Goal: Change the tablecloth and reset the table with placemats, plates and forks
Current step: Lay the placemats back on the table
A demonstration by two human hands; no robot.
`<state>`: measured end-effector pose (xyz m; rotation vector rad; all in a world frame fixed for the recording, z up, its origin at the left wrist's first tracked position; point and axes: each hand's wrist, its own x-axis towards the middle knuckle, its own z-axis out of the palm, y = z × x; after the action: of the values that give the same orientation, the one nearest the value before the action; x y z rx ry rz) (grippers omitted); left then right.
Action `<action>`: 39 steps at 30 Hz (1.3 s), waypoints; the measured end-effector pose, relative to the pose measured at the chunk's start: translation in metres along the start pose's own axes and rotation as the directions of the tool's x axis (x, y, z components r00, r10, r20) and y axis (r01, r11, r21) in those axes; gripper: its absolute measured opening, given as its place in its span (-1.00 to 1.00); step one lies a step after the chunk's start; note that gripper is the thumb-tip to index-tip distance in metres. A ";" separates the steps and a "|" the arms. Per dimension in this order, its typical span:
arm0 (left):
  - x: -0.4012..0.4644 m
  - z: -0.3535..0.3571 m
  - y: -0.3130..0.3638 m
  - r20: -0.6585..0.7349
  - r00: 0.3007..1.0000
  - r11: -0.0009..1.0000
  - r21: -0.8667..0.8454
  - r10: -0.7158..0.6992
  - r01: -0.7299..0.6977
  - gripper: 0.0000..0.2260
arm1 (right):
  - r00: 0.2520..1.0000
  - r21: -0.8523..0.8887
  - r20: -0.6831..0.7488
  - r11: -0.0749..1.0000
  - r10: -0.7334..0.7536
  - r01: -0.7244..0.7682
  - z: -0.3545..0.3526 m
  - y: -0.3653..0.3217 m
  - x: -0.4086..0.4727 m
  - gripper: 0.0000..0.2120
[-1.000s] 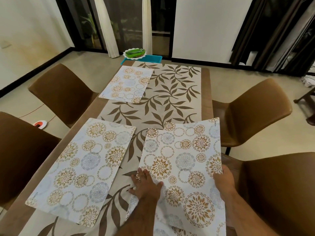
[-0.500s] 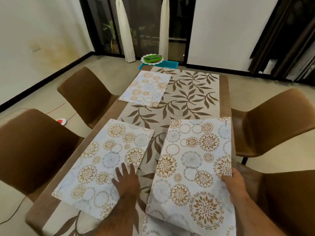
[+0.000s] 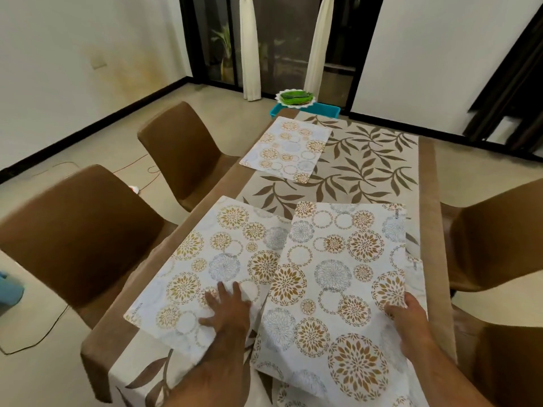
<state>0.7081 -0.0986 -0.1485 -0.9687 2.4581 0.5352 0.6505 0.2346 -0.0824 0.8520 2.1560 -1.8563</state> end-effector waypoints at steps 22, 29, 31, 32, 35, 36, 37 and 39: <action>-0.077 -0.015 0.131 -0.133 0.920 0.729 -0.572 0.369 -0.375 -0.74 | 1.000 0.068 -0.001 0.997 0.030 -0.030 -0.091 -0.006 -0.017 -0.65; -0.152 0.015 0.193 -0.134 0.904 0.659 -0.642 0.406 -0.392 -0.79 | 0.998 0.149 -0.022 0.987 -0.053 0.055 -0.206 -0.001 -0.023 -0.63; -0.183 0.027 0.217 -0.183 0.895 0.624 -0.661 0.406 -0.418 -0.79 | 0.996 0.166 -0.015 0.982 -0.088 0.090 -0.242 -0.002 -0.021 -0.66; -0.197 0.030 0.227 -0.201 0.893 0.611 -0.667 0.403 -0.427 -0.81 | 0.994 0.178 -0.012 0.978 -0.104 0.105 -0.256 -0.004 -0.020 -0.68; -0.243 0.052 0.261 -0.267 0.879 0.596 -0.654 0.394 -0.466 -0.81 | 0.989 0.187 0.012 0.972 -0.146 0.141 -0.310 -0.010 -0.016 -0.72; -0.257 0.059 0.272 -0.286 0.878 0.593 -0.653 0.383 -0.471 -0.80 | 0.986 0.184 0.023 0.970 -0.162 0.156 -0.327 -0.012 -0.013 -0.73; -0.269 0.064 0.281 -0.308 0.874 0.591 -0.646 0.376 -0.483 -0.80 | 0.984 0.186 0.026 0.968 -0.176 0.168 -0.341 -0.013 -0.009 -0.73; -0.291 0.076 0.301 -0.324 0.877 0.579 -0.660 0.355 -0.478 -0.81 | 0.979 0.196 0.029 0.961 -0.204 0.194 -0.373 -0.018 -0.002 -0.75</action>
<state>0.7052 0.3004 -0.0002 -0.6621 2.6442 1.7816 0.7294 0.5873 0.0125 0.6335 2.1272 -2.1876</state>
